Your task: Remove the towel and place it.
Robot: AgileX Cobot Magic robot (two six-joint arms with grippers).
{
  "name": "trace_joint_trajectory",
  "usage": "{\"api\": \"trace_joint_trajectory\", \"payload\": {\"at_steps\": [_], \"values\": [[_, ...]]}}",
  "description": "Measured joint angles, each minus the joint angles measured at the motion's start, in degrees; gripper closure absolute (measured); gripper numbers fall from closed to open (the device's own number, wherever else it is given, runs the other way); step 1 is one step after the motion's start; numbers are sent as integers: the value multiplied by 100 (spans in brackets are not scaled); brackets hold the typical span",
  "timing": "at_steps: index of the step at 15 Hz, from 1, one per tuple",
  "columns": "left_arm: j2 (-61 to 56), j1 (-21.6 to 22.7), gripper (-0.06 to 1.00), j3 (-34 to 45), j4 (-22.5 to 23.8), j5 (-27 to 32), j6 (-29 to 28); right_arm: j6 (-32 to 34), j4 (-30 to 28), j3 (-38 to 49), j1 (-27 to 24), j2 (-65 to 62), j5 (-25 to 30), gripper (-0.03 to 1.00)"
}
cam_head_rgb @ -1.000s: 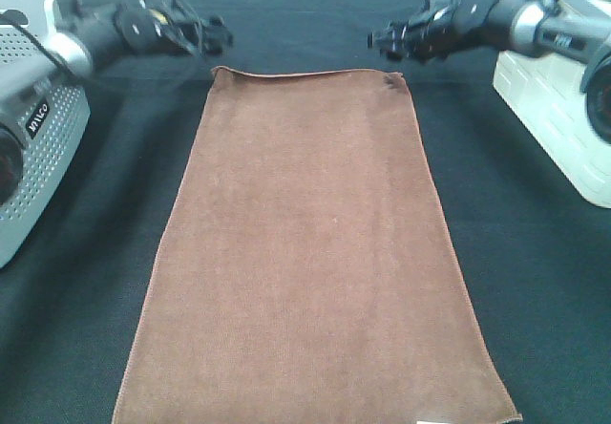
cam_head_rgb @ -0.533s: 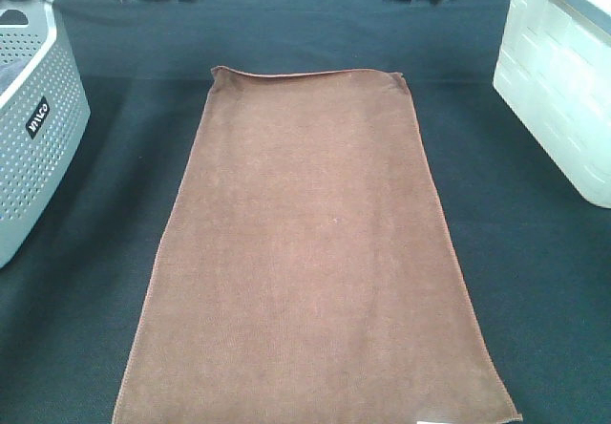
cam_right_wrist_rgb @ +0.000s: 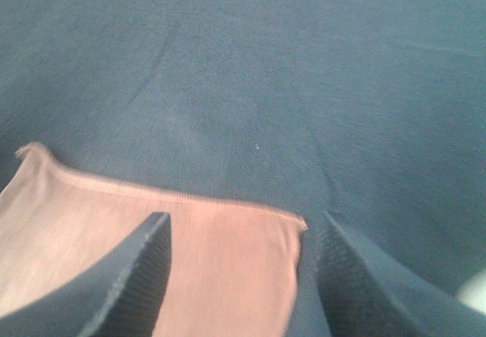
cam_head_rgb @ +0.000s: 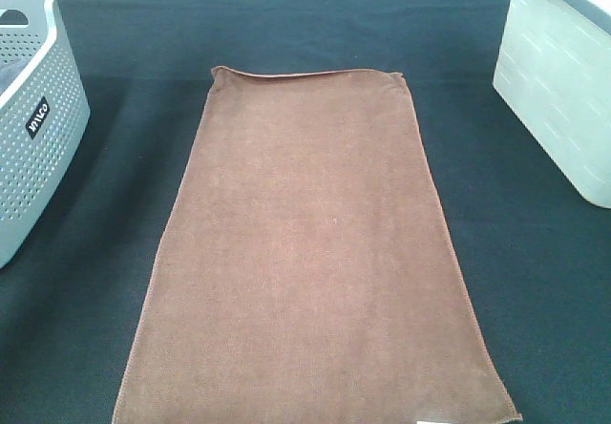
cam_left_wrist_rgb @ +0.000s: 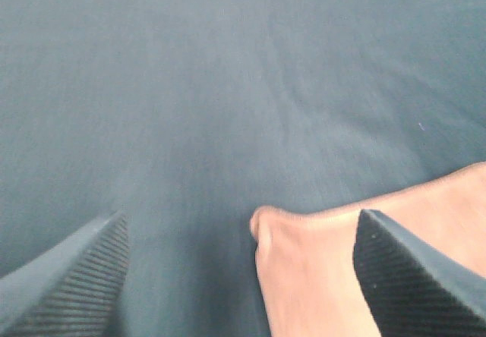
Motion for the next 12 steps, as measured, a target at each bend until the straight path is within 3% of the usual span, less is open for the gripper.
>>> {"api": "trace_joint_trajectory", "payload": {"at_steps": [4,6,9,11,12], "values": [[-693,556,18,235,-189,1100,-86,241,-315,0,-17,-636,1238,42],[-894,802,18,556,-201,1450,-235,338,-355,6,-17,-968,1524,42],[-1467,819,18,1644,-138,1530,-235,350,-722,80,-17,-1432,2292,42],[-2126,779,18,2521,-115,1530,-201,527,-814,487,-29,-1770,2406,42],[-2693,773,18,3409,-40,1524,-189,613,-842,1077,-29,-2137,2424,42]]}}
